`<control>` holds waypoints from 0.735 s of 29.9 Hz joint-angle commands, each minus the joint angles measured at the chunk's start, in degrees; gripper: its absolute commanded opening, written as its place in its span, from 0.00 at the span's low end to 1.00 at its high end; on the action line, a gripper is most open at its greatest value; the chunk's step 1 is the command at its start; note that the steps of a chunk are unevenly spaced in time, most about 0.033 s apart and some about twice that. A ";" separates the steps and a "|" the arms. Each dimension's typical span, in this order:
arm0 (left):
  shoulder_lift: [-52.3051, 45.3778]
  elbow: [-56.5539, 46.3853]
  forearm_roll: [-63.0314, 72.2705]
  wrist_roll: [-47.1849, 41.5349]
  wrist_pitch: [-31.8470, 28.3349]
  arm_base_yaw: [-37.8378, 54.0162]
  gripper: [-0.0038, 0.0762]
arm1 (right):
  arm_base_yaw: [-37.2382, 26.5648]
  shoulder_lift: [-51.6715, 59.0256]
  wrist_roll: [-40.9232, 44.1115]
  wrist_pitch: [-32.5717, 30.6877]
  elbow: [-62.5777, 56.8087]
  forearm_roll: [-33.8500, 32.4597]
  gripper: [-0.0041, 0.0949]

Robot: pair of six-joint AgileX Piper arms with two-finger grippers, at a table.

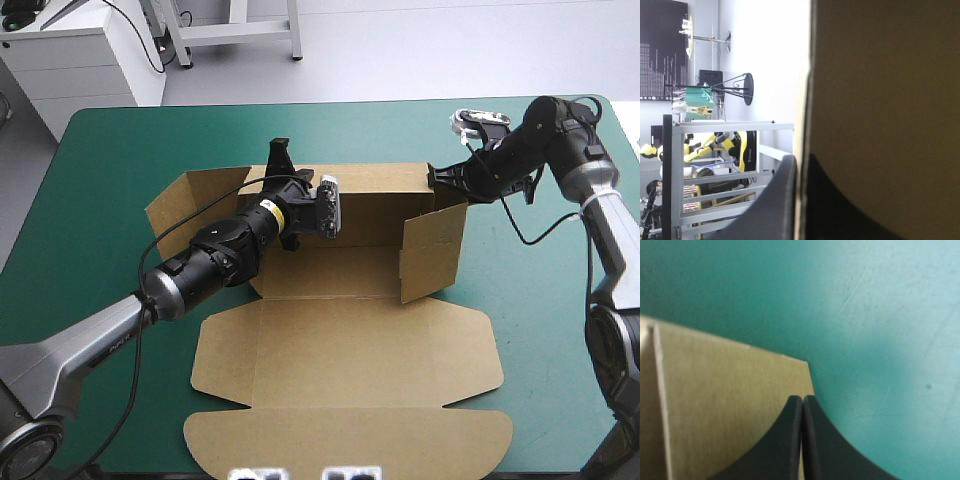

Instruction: Fold the box

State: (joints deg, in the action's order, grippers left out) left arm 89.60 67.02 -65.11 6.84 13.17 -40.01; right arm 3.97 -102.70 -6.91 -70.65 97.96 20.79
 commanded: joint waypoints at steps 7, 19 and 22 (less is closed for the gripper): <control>-2.68 1.63 -0.78 -0.98 -0.96 -0.17 0.04 | -0.42 18.19 -16.79 23.34 -23.10 13.55 0.02; -2.68 0.31 0.92 -0.87 -0.80 -0.42 0.04 | -0.31 32.71 -71.39 42.82 -54.93 58.49 0.02; -2.68 -1.66 -0.37 -0.70 -0.21 -1.18 0.04 | -0.31 32.71 -76.33 42.40 -56.93 62.75 0.02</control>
State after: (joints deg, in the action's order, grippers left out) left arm 89.35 65.56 -64.86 6.90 13.09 -40.40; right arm 3.97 -71.76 -76.96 -28.35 41.02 76.13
